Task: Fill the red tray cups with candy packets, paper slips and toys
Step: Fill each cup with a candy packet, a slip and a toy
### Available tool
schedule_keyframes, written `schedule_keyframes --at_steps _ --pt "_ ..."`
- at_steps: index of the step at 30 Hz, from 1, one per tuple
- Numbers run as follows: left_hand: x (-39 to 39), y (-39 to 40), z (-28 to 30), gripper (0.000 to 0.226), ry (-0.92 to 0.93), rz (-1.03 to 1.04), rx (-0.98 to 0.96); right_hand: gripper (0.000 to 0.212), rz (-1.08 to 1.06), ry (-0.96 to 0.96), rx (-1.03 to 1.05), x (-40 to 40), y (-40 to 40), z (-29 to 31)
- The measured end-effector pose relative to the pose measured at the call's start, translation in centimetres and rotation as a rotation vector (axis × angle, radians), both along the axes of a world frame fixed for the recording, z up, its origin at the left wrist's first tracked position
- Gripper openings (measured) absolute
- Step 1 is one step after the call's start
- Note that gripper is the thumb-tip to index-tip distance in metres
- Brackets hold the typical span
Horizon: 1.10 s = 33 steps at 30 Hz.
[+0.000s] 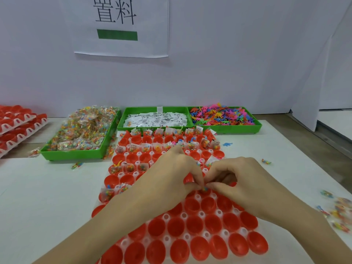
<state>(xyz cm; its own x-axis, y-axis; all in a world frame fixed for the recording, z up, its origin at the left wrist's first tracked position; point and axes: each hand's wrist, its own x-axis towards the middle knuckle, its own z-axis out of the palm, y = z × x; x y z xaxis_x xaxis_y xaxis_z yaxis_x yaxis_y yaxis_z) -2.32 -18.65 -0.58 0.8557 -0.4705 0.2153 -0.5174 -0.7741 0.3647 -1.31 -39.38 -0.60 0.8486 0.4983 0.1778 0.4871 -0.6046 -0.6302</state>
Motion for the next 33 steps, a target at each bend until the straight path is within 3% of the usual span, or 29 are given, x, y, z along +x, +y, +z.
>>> schedule_keyframes --at_steps 6,9,16,19,21,25,29,33 --pt "0.4 0.1 -0.5 0.005 -0.062 -0.03 -0.007 0.017 -0.003 -0.101 -0.086 -0.1 0.2 -0.5" --pt "0.5 -0.1 -0.8 0.006 -0.097 -0.016 -0.041 0.027 -0.019 -0.162 -0.131 -0.1 0.5 -1.1" --pt "0.6 0.0 -0.7 0.012 -0.14 -0.016 0.004 0.008 -0.05 -0.097 -0.002 0.4 -0.2 -0.5" --pt "0.6 1.1 1.2 0.017 -0.11 -0.035 -0.012 0.012 -0.119 -0.115 0.114 0.7 -0.4 -0.2" --pt "0.9 3.6 3.3 0.018 -0.081 0.042 -0.086 0.014 -0.181 -0.135 0.207 1.0 -0.5 0.0" --pt "2.1 11.3 5.7 0.01 -0.249 0.354 -0.184 0.013 -0.242 -0.15 0.262 1.4 -1.0 0.3" --pt "2.8 17.9 1.8 0.018 -0.272 0.631 0.043 0.014 -0.248 -0.165 0.257 1.5 -1.1 0.3" --pt "1.8 20.8 -3.5 0.016 -0.327 0.608 0.136 0.013 -0.235 -0.175 0.239 1.4 -0.8 0.3"
